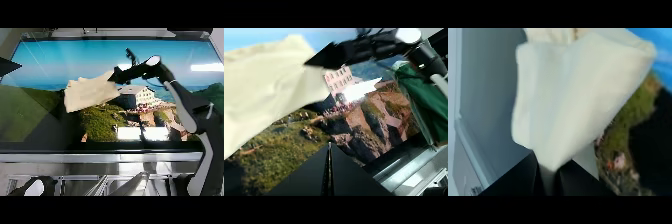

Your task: Fold the shirts.

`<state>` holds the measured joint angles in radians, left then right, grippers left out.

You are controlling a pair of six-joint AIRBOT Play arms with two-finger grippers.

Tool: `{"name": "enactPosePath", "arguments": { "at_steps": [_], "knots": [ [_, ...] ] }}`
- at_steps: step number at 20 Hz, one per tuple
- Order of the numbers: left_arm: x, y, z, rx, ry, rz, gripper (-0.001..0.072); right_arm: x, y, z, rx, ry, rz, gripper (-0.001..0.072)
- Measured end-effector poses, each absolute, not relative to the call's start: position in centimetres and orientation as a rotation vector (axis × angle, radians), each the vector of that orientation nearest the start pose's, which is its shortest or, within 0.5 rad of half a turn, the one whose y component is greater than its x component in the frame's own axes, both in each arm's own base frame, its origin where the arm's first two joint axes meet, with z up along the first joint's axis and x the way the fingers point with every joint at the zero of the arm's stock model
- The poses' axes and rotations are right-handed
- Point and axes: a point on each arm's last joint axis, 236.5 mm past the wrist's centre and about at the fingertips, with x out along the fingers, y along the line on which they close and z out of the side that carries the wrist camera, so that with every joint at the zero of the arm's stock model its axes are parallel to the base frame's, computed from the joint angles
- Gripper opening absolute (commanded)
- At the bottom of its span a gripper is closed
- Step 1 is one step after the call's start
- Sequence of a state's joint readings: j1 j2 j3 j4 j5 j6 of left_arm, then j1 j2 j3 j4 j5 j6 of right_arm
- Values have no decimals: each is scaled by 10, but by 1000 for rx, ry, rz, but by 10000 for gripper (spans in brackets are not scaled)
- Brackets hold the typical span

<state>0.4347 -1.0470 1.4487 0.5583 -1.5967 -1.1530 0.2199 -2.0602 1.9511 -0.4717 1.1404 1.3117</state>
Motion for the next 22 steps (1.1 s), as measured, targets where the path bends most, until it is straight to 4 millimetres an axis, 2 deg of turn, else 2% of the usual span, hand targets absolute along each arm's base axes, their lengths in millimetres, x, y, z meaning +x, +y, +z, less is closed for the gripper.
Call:
{"name": "enactPosePath", "arguments": {
  "at_steps": [2,4,8,10,13,17,19,22],
  "knots": [
    [333,-66,264,-400,763,-682,18,548,267,88,700,983,846,22],
    [334,-66,264,-401,761,-681,18,562,206,147,718,845,775,21],
    [335,-66,265,-401,758,-679,18,566,79,246,738,585,596,22],
    [335,-66,265,-400,757,-680,18,564,18,279,767,472,486,23],
    [335,-66,265,-399,757,-680,18,559,-64,296,809,370,335,23],
    [335,-66,264,-402,759,-679,18,552,-158,286,883,299,161,23],
    [337,-66,262,-406,764,-682,18,548,-189,277,914,287,106,23],
    [343,-72,254,-418,790,-707,17,542,-209,273,940,280,71,23]
  ]
}}
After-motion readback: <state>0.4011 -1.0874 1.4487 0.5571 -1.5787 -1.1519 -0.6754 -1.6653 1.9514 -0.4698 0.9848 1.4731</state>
